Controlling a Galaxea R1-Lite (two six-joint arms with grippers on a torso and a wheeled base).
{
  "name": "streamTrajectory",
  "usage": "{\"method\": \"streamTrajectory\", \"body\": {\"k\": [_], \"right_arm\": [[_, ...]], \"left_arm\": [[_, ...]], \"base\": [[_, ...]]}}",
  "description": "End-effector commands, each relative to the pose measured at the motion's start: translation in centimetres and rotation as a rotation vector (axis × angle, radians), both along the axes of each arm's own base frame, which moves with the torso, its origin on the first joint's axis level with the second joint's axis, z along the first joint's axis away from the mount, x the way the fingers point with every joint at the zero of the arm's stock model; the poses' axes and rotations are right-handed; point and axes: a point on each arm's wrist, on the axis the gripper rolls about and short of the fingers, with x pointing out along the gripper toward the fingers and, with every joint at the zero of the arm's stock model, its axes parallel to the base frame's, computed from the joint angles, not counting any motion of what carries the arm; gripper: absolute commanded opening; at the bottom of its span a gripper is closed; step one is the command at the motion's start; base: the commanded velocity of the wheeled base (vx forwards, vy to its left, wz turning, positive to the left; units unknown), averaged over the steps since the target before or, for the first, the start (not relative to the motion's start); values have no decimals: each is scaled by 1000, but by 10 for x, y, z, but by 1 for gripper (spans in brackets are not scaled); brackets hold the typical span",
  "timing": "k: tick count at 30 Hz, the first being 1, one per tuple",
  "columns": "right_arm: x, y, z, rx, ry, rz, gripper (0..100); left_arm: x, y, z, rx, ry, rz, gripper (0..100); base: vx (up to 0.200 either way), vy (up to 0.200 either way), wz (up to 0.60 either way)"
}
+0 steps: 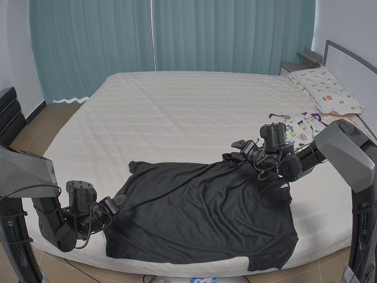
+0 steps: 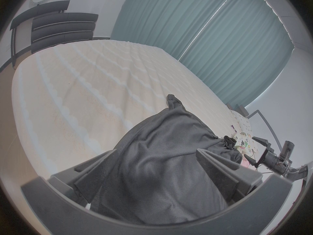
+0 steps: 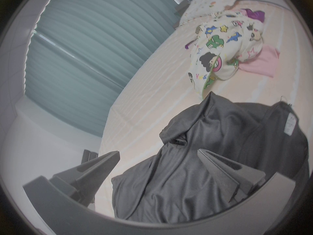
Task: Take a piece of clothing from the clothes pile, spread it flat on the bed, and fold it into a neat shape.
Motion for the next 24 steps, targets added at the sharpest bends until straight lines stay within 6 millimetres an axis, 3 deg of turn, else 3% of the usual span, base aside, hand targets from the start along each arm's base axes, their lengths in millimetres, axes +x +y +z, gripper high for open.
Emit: {"method": "streamTrajectory", "body": {"k": [1, 10, 18, 19, 24], "right_arm": [[20, 2, -27, 24, 80, -25, 100], [46, 1, -33, 123, 71, -92, 100], [54, 0, -39, 161, 74, -98, 100], [56, -2, -39, 164, 71, -103, 0], [59, -7, -38, 167, 61, -113, 0]], "left_arm": [[0, -1, -1, -6, 5, 1, 100], [0, -1, -2, -6, 8, 1, 100], [0, -1, -2, -6, 8, 1, 100], [0, 0, -2, -6, 8, 2, 100], [0, 0, -2, -6, 8, 2, 100]], "base": [[0, 0, 0], [0, 0, 0], [0, 0, 0], [0, 0, 0], [0, 0, 0]]}}
